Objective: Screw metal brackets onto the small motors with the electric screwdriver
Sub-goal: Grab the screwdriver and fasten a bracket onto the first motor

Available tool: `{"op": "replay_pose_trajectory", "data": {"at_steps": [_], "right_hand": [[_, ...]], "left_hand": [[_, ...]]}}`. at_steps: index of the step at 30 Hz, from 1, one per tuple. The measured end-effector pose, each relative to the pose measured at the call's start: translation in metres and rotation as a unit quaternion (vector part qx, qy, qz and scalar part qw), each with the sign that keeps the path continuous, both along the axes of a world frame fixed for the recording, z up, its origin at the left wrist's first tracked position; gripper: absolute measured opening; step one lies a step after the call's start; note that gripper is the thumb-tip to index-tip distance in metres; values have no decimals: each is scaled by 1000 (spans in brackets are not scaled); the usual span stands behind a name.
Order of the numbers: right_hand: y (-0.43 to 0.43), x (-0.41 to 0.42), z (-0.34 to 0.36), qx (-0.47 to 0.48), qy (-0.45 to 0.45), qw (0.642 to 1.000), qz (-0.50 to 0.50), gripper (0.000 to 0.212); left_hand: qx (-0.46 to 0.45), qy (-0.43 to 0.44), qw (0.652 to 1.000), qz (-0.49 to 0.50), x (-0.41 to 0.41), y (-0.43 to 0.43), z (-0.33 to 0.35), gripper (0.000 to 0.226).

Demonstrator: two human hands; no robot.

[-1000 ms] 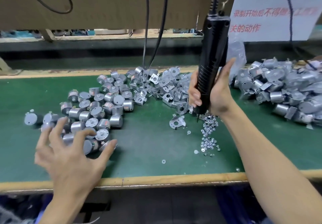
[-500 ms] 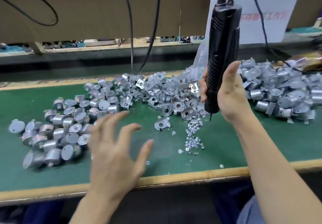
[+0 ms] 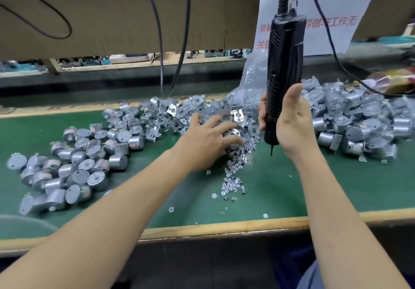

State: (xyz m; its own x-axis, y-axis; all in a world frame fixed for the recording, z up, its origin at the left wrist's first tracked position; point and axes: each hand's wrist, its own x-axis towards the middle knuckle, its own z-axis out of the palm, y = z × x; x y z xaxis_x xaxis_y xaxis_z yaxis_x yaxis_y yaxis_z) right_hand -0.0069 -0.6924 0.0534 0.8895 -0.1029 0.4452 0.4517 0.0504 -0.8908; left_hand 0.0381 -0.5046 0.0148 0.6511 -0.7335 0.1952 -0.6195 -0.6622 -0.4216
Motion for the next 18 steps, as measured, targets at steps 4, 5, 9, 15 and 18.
{"op": "replay_pose_trajectory", "data": {"at_steps": [4,5,9,15,18], "right_hand": [[-4,1,-1,4,0,1000,-2,77],[-4,1,-1,3,0,1000,-3,78],[-3,3,-2,1,-1,1000,-8,77],[3,9,-1,9,-13,1000,-16,71],[3,13,-1,20,-21,999,-30,72]], "left_hand": [[-19,-35,999,18,15,21,2,39],[-22,-33,998,46,19,25,3,35],[-15,12,991,135,30,23,9,44],[-106,35,989,96,-6,-10,26,53],[-150,62,987,-8,-28,-41,20,48]]}}
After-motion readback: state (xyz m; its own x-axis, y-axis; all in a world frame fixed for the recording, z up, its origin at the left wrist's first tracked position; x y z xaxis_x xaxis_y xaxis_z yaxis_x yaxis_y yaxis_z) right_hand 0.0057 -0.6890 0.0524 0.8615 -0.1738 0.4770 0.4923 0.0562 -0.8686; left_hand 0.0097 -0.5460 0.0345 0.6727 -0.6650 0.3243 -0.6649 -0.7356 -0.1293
